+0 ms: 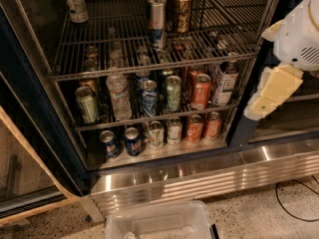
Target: Pick 7up can from top shelf of fridge
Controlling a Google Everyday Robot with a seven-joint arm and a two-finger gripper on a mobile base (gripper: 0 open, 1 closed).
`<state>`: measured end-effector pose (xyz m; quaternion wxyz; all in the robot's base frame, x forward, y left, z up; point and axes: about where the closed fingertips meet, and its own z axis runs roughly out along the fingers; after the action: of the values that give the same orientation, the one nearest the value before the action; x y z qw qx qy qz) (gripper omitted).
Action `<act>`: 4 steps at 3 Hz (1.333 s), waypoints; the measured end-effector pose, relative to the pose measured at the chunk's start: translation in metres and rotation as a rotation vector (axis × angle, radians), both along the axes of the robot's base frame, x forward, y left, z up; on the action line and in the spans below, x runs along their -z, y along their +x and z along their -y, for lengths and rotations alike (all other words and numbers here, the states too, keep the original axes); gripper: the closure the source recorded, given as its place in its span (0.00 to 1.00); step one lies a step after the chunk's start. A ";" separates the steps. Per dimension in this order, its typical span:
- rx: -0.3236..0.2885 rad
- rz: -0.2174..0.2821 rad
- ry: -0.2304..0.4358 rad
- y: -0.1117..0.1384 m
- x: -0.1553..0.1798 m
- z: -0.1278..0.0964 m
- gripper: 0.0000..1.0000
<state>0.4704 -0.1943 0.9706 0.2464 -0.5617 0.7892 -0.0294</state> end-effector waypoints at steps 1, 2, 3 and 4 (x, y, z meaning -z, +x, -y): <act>-0.016 0.097 0.140 0.025 -0.004 -0.025 0.00; -0.016 0.097 0.140 0.025 -0.004 -0.025 0.00; 0.002 0.141 0.194 0.030 -0.008 -0.032 0.00; 0.044 0.244 0.321 0.041 -0.020 -0.049 0.00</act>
Offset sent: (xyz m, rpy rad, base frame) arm 0.0192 0.0168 -0.0030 0.1024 -0.0629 0.0141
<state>0.5112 -0.1456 0.9902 0.4259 -0.4902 0.7601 0.0236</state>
